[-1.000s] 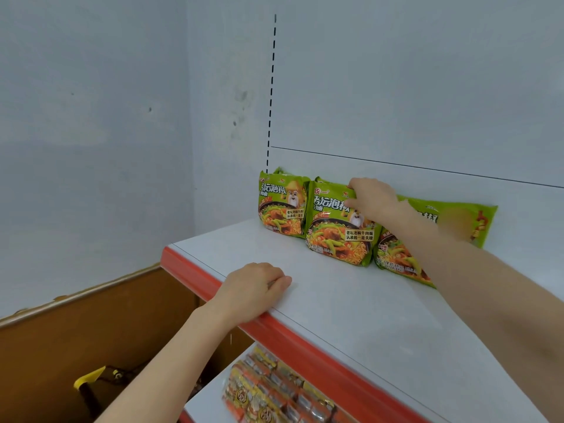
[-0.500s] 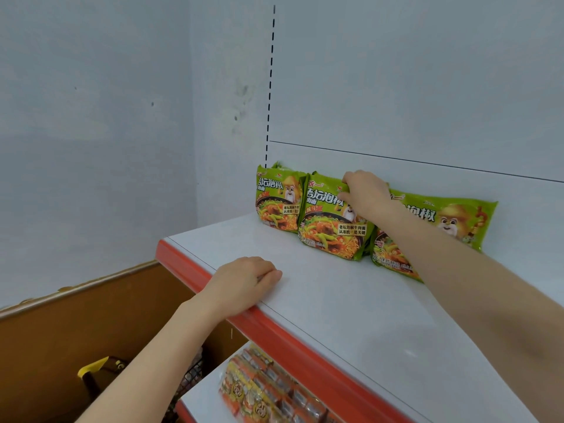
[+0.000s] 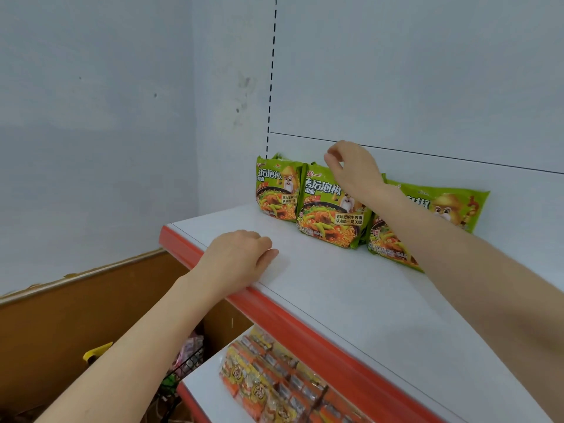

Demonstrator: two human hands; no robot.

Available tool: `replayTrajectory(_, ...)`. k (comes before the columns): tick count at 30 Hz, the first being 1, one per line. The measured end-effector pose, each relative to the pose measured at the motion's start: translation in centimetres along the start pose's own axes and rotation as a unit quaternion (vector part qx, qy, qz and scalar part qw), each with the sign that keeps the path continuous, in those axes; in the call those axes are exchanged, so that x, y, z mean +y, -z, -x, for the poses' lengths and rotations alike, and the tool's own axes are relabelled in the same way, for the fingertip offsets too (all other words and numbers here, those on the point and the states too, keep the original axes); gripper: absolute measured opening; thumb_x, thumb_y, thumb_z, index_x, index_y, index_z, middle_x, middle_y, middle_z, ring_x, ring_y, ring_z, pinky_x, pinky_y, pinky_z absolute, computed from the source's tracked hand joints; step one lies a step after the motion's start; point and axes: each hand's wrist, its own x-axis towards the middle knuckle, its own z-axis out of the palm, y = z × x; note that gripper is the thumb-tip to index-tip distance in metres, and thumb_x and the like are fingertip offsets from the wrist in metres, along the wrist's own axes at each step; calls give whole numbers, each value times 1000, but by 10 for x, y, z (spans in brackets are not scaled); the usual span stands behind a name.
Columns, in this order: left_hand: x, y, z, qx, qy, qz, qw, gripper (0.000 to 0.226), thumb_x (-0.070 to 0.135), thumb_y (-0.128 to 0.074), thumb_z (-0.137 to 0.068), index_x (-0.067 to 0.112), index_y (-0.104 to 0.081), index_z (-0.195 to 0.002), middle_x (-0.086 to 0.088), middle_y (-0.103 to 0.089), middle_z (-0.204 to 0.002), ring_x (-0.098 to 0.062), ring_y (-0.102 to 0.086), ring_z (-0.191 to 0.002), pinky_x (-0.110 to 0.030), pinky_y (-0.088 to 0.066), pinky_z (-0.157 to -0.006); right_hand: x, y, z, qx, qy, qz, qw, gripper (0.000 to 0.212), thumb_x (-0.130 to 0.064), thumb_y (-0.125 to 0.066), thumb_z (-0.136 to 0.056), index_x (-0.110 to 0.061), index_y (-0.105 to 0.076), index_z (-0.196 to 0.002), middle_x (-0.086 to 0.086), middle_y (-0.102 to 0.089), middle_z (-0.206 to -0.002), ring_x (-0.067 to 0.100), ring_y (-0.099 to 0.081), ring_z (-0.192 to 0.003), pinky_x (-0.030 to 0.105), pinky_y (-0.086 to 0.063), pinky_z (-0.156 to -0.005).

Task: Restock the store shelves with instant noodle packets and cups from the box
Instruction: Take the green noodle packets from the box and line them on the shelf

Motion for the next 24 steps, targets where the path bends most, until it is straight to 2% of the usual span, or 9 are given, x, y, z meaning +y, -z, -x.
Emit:
replayTrajectory(3, -1, 17, 19, 50, -10, -40, 998, 51, 41, -27, -88, 13, -63, -66, 0, -58, -55, -22, -59, -52, -24, -31, -39, -37, -2, -4, -24, 42, -31, 998, 28, -20, -39, -96, -1, -58, -105, 14, -63, -106, 28, -56, -100, 38, -43, -85)
replayTrajectory(6, -10, 37, 47, 40, 29, -76, 996, 46, 38, -29, -87, 16, -58, -59, 5, -52, -47, -16, -54, -43, -16, -11, -36, -91, -15, -5, -44, 103, -62, 992, 26, -14, -39, -95, 0, -59, -100, 16, -64, -102, 30, -55, -97, 39, -42, -83)
replayTrajectory(8, -20, 49, 74, 33, 54, -87, 994, 45, 38, -29, -87, 17, -58, -60, 5, -52, -47, -16, -54, -42, -19, -18, -33, -135, -29, 0, -60, 147, -79, 984, 24, -13, -39, -94, 0, -59, -100, 17, -63, -102, 32, -55, -97, 39, -41, -83)
replayTrajectory(11, -36, 64, 126, 11, 101, -90, 991, 41, 37, -35, -91, 17, -62, -68, 3, -58, -55, -18, -57, -50, -25, -33, -38, -202, -58, 19, -101, 194, -111, 970, 24, -15, -40, -94, -3, -60, -101, 15, -64, -104, 31, -56, -98, 39, -44, -83)
replayTrajectory(14, -49, 80, 186, -29, 146, -118, 982, 28, 29, -56, -87, 16, -61, -63, 3, -56, -51, -18, -55, -46, -23, -29, -37, -261, -89, 52, -139, 215, -144, 956, 25, -19, -41, -94, -6, -60, -102, 15, -64, -106, 33, -56, -100, 42, -45, -84)
replayTrajectory(17, -59, 88, 249, -62, 191, -132, 971, 26, 29, -65, -80, 17, -60, -58, 4, -52, -46, -15, -52, -39, -23, -30, -31, -303, -117, 99, -190, 219, -162, 943, 26, -19, -40, -95, -5, -59, -107, 14, -64, -109, 30, -56, -103, 35, -43, -84)
replayTrajectory(19, -59, 86, 292, -81, 219, -125, 964, 27, 29, -60, -84, 14, -60, -61, 2, -55, -50, -19, -56, -44, -23, -35, -34, -320, -137, 135, -226, 213, -169, 936, 27, -21, -40, -96, -7, -59, -109, 12, -63, -111, 29, -57, -104, 31, -41, -81)
replayTrajectory(22, -52, 72, 351, -163, 292, -80, 939, 29, 31, -42, -96, 12, -60, -85, -5, -65, -79, -26, -64, -76, -30, -40, -53, -334, -169, 191, -274, 194, -164, 927, 27, -24, -39, -96, -9, -57, -111, 10, -64, -111, 29, -58, -102, 33, -43, -79)
replayTrajectory(24, -46, 56, 381, -186, 317, -62, 928, 31, 33, -39, -97, 11, -60, -92, -8, -66, -88, -30, -63, -86, -34, -45, -60, -332, -187, 223, -309, 187, -162, 918, 28, -25, -39, -96, -9, -56, -112, 10, -63, -109, 28, -58, -99, 36, -47, -79)
